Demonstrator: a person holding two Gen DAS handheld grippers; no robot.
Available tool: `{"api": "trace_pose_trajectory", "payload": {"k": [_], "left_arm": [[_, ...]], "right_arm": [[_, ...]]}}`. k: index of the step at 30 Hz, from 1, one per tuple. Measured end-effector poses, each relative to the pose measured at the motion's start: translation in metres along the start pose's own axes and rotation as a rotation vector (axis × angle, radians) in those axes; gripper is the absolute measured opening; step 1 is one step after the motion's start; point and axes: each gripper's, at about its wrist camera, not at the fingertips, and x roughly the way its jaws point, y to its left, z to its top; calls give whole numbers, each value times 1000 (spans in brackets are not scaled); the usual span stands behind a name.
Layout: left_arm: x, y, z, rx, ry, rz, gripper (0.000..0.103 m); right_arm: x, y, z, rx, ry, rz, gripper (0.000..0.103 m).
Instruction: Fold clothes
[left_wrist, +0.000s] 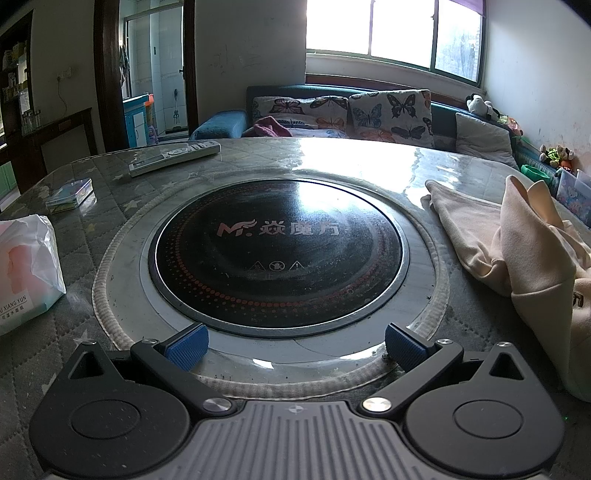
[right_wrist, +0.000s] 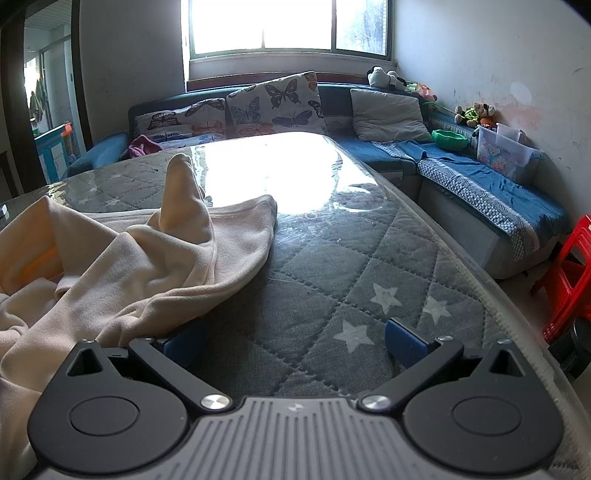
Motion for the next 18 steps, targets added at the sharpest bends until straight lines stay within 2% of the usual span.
{"api": "trace_pose_trajectory", "payload": {"k": [11, 18], "left_arm": [[-2, -5, 2, -8, 22, 11, 103], [-17, -20, -2, -12, 21, -19, 103]], "right_arm": [[-17, 0, -20, -32, -18, -2, 103], [-42, 8, -31, -64, -44, 6, 103]]}}
